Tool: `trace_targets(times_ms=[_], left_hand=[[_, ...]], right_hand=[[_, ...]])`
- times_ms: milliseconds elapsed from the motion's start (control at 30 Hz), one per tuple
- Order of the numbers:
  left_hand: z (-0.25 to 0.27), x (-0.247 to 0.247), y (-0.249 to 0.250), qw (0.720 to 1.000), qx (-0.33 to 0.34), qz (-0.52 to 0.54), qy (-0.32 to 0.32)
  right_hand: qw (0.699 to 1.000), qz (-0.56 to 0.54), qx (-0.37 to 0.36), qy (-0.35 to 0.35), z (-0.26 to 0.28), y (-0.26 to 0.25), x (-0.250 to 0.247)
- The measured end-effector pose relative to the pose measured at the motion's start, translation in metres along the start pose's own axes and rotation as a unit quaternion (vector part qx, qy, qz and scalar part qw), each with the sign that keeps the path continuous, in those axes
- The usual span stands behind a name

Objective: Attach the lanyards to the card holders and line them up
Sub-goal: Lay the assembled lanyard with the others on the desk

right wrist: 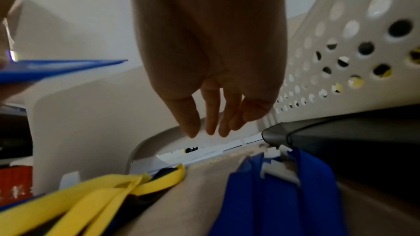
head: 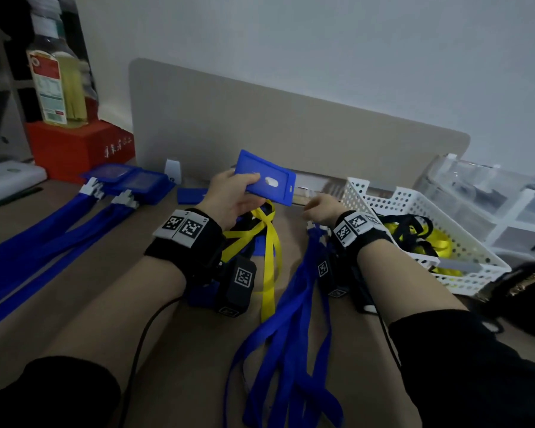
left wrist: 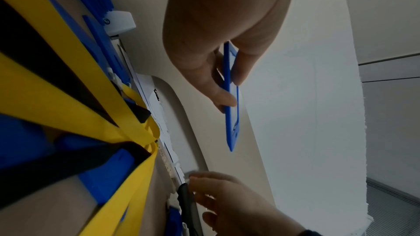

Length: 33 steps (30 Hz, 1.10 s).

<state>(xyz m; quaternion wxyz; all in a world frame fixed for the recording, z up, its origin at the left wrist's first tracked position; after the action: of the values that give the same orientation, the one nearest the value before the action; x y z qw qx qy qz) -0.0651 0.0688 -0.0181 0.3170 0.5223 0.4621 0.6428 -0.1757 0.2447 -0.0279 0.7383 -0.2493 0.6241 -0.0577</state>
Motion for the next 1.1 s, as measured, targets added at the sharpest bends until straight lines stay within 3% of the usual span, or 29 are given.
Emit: trace_targets(times_ms=[100, 200, 300, 600, 733, 800, 867, 933, 1100], left_hand=[[-0.01, -0.004, -0.003, 1.0, -0.004, 0.001, 0.007], [-0.019, -0.004, -0.008, 1.0, -0.013, -0.006, -0.001], [-0.023, -0.006, -0.011, 1.0, -0.022, -0.005, -0.005], [-0.014, -0.013, -0.013, 1.0, -0.026, -0.007, 0.001], [-0.002, -0.011, -0.009, 1.0, -0.017, -0.007, -0.001], [0.006, -0.012, -0.007, 1.0, -0.008, -0.008, 0.01], [0.015, -0.013, -0.004, 1.0, 0.007, -0.006, 0.027], [0.026, -0.013, -0.001, 0.999, 0.024, -0.016, 0.041], [0.05, -0.015, 0.009, 0.977, 0.076, -0.192, 0.044]], right_hand=[[0.995, 0.076, 0.049, -0.037, -0.014, 0.011, 0.008], [0.981, 0.164, 0.055, -0.085, -0.021, 0.014, 0.015], [0.97, 0.214, 0.065, -0.09, -0.027, 0.016, 0.017], [0.982, 0.174, 0.027, -0.073, -0.03, 0.015, 0.024], [0.998, 0.058, -0.008, -0.011, -0.015, 0.005, 0.009], [0.994, -0.098, -0.036, 0.019, -0.002, -0.002, 0.002], [0.953, -0.3, -0.046, 0.011, 0.01, -0.006, 0.003], [0.901, -0.428, -0.067, -0.005, 0.023, -0.014, 0.007], [0.839, -0.53, -0.124, -0.014, 0.061, -0.036, 0.016]])
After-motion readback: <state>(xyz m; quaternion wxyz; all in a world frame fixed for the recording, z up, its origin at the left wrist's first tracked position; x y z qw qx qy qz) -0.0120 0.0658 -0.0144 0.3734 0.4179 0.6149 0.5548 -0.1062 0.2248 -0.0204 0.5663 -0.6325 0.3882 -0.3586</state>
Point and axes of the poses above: each hand's wrist, its own z-axis away from the middle knuckle, its own x-axis out of the palm, y = z × x, the point moved 6 cm from there along -z, towards the middle knuckle, and after that the axes turned 5 degrees about -y, right-handed, at the moved point
